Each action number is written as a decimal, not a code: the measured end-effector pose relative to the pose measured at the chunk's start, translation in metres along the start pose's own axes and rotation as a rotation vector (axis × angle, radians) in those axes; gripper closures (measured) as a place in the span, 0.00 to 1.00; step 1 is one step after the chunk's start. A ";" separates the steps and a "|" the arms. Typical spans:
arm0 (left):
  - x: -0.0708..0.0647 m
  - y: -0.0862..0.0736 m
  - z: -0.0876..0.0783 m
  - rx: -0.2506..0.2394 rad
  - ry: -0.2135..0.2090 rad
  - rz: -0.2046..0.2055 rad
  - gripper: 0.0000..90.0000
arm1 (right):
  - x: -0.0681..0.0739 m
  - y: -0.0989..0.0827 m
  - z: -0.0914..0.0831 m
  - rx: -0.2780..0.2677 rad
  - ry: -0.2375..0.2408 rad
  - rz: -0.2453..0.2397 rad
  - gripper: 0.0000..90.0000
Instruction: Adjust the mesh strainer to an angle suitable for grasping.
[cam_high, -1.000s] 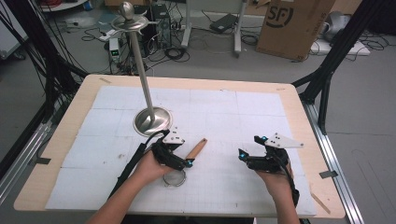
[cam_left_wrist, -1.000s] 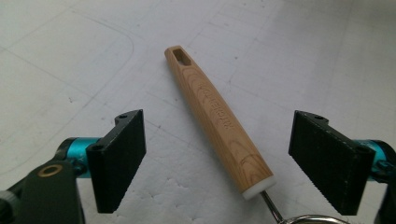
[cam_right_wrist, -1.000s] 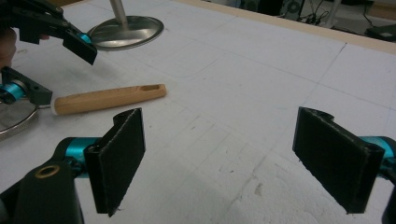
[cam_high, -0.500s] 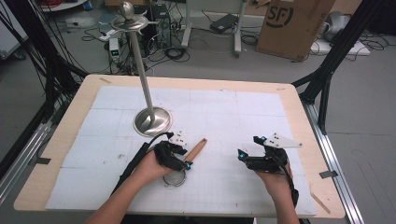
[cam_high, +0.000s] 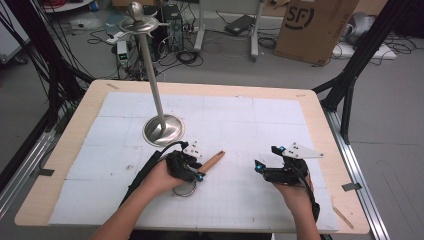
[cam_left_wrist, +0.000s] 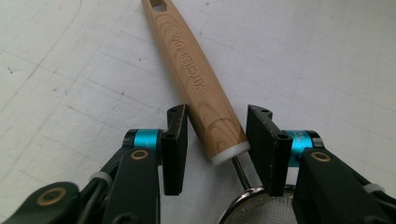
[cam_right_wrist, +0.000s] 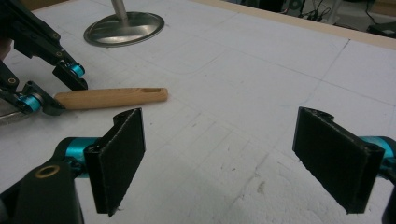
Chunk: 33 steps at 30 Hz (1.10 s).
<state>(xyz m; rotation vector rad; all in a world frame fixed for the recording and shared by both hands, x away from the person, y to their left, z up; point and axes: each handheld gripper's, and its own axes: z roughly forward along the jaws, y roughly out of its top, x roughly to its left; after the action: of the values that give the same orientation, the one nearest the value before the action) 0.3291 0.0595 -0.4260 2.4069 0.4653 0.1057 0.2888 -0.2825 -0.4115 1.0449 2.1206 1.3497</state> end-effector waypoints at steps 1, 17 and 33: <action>0.000 0.001 -0.001 0.005 0.001 0.006 0.68 | 0.000 0.000 0.000 0.002 0.000 0.001 0.18; -0.002 0.002 0.002 0.049 -0.025 0.026 0.67 | 0.000 0.000 0.000 0.000 0.000 0.001 0.18; -0.004 0.006 0.001 0.085 -0.035 0.065 0.75 | 0.000 0.000 0.000 -0.001 -0.001 0.002 0.18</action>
<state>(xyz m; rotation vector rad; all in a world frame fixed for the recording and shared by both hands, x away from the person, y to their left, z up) 0.3271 0.0534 -0.4228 2.5036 0.3830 0.0731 0.2889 -0.2826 -0.4116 1.0465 2.1186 1.3512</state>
